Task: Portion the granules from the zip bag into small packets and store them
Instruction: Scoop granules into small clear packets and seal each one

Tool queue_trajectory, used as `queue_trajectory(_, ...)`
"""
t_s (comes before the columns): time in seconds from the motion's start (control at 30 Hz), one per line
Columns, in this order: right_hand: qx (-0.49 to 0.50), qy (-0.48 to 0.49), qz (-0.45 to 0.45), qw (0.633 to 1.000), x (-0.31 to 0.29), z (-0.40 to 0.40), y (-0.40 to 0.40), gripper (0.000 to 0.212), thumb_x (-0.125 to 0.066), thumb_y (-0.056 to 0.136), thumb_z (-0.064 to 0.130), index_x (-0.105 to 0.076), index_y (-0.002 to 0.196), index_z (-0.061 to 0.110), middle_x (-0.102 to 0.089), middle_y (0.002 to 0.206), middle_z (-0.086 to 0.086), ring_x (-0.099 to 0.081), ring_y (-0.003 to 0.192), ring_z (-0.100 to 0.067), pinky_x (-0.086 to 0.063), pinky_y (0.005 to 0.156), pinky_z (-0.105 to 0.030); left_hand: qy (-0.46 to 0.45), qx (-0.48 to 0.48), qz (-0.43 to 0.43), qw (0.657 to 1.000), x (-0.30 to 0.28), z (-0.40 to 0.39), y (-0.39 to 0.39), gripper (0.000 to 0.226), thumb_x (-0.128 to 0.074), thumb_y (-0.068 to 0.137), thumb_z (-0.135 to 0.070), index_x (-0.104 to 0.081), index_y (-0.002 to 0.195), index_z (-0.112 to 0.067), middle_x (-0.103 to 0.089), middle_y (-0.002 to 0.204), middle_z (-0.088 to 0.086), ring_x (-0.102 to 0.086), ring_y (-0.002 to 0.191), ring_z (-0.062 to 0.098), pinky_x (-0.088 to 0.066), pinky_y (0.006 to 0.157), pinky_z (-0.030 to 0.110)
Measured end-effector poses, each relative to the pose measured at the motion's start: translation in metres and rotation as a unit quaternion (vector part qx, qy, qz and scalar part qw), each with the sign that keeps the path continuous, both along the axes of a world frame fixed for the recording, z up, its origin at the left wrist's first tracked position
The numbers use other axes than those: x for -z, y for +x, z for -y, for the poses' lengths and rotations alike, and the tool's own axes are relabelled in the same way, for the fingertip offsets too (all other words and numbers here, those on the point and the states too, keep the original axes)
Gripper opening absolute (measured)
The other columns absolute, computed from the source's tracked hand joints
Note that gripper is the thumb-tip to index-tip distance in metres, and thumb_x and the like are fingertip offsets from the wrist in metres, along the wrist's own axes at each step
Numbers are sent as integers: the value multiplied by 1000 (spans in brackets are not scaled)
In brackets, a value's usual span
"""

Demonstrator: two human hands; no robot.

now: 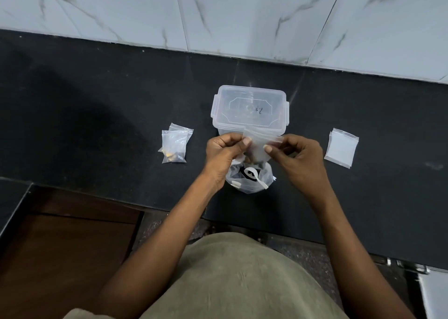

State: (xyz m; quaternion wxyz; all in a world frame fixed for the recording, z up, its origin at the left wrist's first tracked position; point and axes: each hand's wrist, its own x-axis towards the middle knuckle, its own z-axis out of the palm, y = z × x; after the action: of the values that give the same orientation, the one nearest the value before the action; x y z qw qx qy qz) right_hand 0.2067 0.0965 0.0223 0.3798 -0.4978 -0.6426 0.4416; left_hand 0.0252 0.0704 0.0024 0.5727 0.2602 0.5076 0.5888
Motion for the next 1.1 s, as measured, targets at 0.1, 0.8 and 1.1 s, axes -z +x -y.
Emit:
queue_trajectory(0.1, -11, 15, 11, 1000, -5, 1, -2, 6, -82, 86, 11, -78, 86, 7, -75, 77, -10, -62, 66, -8, -52, 63, -20, 4, 11, -12, 1000, 4, 1, -2, 7, -71, 87, 4, -71, 86, -3, -74, 77, 4, -70, 72, 16, -60, 68, 29)
queue_trajectory(0.8, -11, 88, 100, 991, 2, 2, -14, 9, -81, 83, 20, -74, 77, 19, -68, 69, 11, -61, 59, -9, -46, 57, -25, -1, 15, -125, 992, 0, 1, 1, 25, -73, 80, 13, -70, 70, -10, -69, 64, -5, -66, 65, 7, -56, 67, 21)
queue_trajectory(1.1, -27, 95, 120, 988, 3, 2, -18, 7, -76, 80, 21, -71, 76, 22, -67, 70, 12, -60, 61, -10, -48, 57, -29, -15, 8, -152, 988, -1, -3, -2, 29, -74, 76, 15, -72, 66, -12, -71, 70, 4, -68, 69, 15, -56, 71, 26)
